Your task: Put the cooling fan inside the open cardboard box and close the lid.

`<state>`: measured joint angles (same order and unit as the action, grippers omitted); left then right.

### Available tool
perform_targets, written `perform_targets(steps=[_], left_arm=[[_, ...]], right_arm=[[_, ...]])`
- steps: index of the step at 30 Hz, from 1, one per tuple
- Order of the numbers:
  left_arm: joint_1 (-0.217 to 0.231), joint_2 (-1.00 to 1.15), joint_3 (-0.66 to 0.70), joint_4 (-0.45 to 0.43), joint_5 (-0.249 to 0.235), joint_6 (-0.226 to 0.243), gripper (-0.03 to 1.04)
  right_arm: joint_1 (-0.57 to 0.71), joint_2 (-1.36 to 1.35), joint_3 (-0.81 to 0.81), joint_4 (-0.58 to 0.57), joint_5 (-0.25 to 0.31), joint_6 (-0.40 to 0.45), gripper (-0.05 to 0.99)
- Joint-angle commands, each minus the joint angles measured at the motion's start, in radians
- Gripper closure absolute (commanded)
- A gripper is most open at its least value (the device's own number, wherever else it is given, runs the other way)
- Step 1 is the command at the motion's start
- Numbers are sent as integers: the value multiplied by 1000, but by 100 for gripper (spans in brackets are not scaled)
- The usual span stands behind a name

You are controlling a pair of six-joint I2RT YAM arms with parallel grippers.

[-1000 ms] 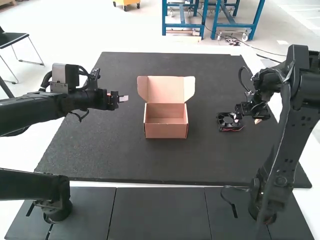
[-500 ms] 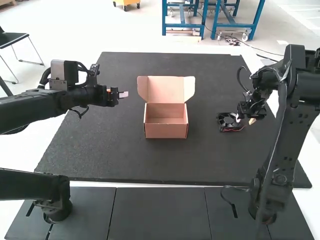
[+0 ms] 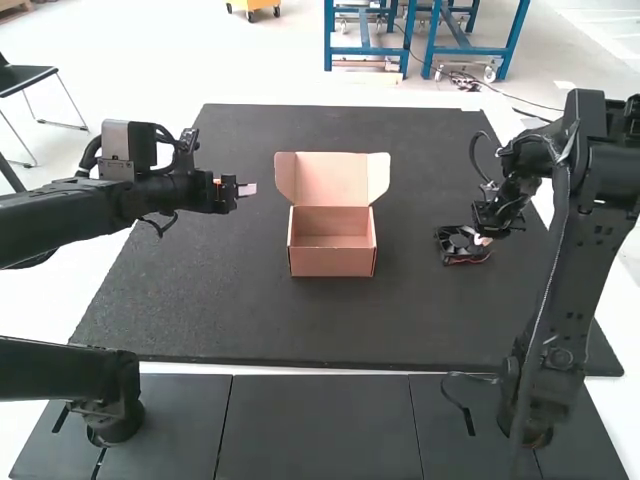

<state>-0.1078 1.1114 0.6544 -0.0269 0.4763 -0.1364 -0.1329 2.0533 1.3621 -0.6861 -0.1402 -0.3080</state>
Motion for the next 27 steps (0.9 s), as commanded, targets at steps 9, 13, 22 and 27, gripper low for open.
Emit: perform_targets(steps=[9, 13, 22, 27], left_arm=[[0, -44, 10, -2, 1, 0, 5], [3, -44, -4, 5, -56, 1, 5], [3, -44, -25, 38, -131, 0, 5], [3, -44, -29, 38, -146, 0, 5]], right_arm=[[-8, -1, 88, -93, -128, 79, 95], [-25, -101, 103, -90, -174, 145, 95], [-8, -340, 68, -95, -196, 239, 95], [36, -499, -8, -89, -182, 294, 95]])
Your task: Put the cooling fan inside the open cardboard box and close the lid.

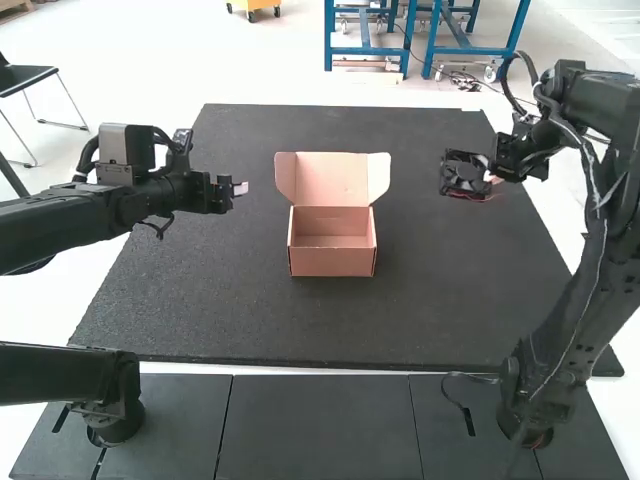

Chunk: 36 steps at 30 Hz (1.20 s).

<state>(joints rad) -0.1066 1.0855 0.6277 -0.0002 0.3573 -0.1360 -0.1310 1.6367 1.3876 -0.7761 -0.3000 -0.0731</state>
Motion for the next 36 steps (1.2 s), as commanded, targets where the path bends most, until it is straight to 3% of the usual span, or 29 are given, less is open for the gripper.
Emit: perform_targets(steps=[1, 9, 15, 22, 27, 36], left_arm=[[2, -18, -2, 11, -34, -1, 5], [-1, -18, -26, 39, -87, -4, 5], [-4, -30, -39, 43, -115, -4, 5], [-4, -52, -57, 42, -121, -4, 5], [-4, -73, -68, 35, -123, -4, 5], [-4, -118, -80, 28, -129, -11, 5]], right_arm=[[47, -112, -50, 12, -11, 72, 95], [172, -281, -148, 84, 94, 180, 95], [337, -362, -187, 97, 167, 257, 95], [513, -416, -211, 106, 160, 400, 95], [579, -420, -240, 113, 154, 397, 95], [700, -416, -295, 278, 173, 469, 95]])
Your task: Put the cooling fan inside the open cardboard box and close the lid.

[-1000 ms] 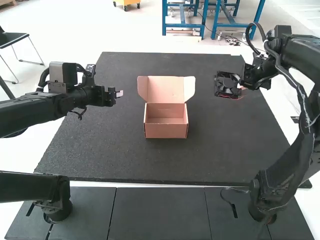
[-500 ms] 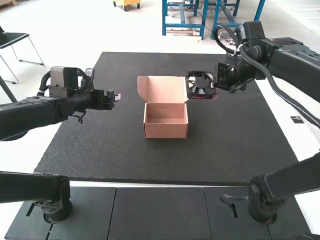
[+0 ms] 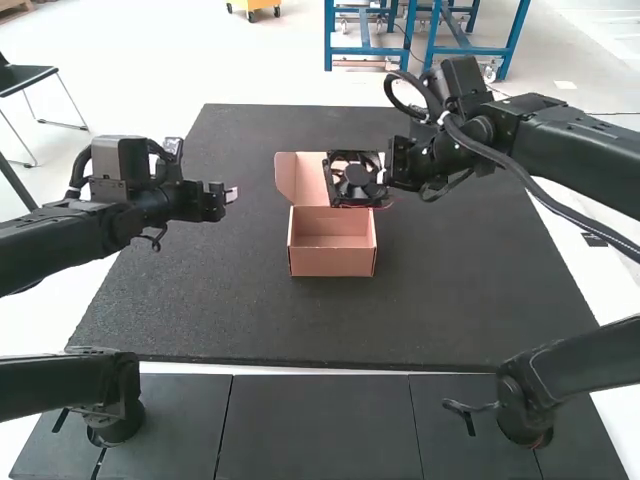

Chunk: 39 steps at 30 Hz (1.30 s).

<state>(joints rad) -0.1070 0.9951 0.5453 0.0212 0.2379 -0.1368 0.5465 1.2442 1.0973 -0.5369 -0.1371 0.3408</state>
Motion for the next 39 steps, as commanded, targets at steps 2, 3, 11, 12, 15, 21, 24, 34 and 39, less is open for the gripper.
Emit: perform_targets(steps=[2, 3, 11, 12, 15, 21, 24, 34, 39], left_arm=[[-3, -36, 2, 8, -9, -17, 5], [-3, -39, 2, 11, -9, -18, 5], [-3, -46, 2, 46, -11, -49, 5], [-3, -46, 4, 48, -11, -55, 5], [-2, -49, 7, 48, -11, -64, 5], [-3, -78, -1, 43, -11, -66, 5], [-3, -95, -13, 40, -11, -66, 5], [-5, -135, -31, 11, -11, -53, 5], [-5, -150, -33, 0, -9, -50, 5]], right_arm=[[40, -20, -24, 78, 33, 72, 95], [46, -22, -37, 103, 40, 87, 95], [104, -22, -145, 265, 162, 116, 95], [115, -22, -154, 281, 171, 119, 95], [159, -20, -185, 327, 200, 138, 95], [216, -3, -235, 347, 231, 168, 96], [217, 4, -238, 357, 248, 167, 96], [217, 120, -131, 273, 241, 115, 96], [214, 172, -83, 233, 228, 107, 96]])
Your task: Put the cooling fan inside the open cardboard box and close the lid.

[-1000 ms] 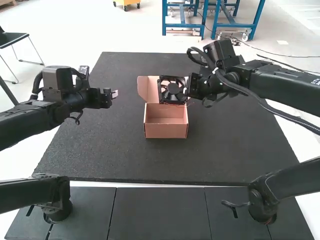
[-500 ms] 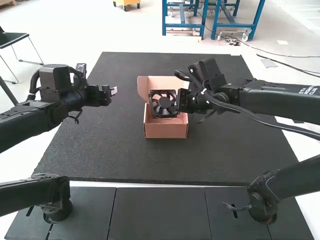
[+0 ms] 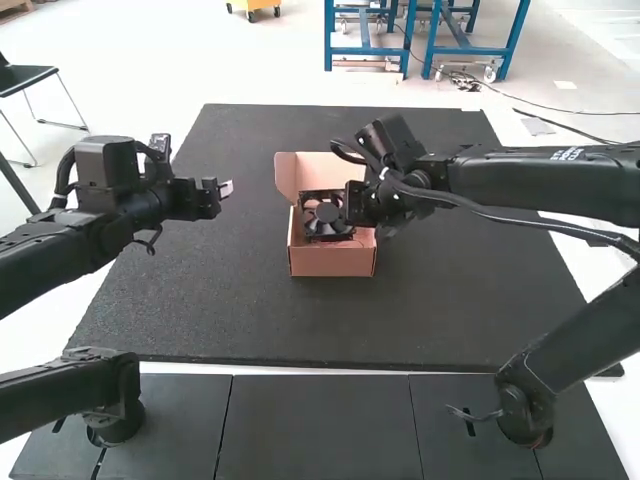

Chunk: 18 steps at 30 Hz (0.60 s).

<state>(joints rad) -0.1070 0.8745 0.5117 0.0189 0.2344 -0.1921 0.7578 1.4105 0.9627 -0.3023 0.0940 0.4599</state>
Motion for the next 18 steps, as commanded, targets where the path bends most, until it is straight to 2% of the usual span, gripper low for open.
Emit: perform_targets(steps=[1, 6, 11, 18], left_arm=[[-3, -32, 1, 0, -6, 5, 5], [-5, -42, 1, -10, -6, 5, 5], [-5, -51, 2, -30, 5, 17, 5], [-17, -69, 10, -85, 74, 79, 5]], right_arm=[[2, 11, 59, -3, -5, -17, 96], [-2, 48, 87, -43, -53, -33, 96], [-3, 76, 117, -60, -63, -50, 96], [-83, 122, 154, -60, -68, -64, 96]])
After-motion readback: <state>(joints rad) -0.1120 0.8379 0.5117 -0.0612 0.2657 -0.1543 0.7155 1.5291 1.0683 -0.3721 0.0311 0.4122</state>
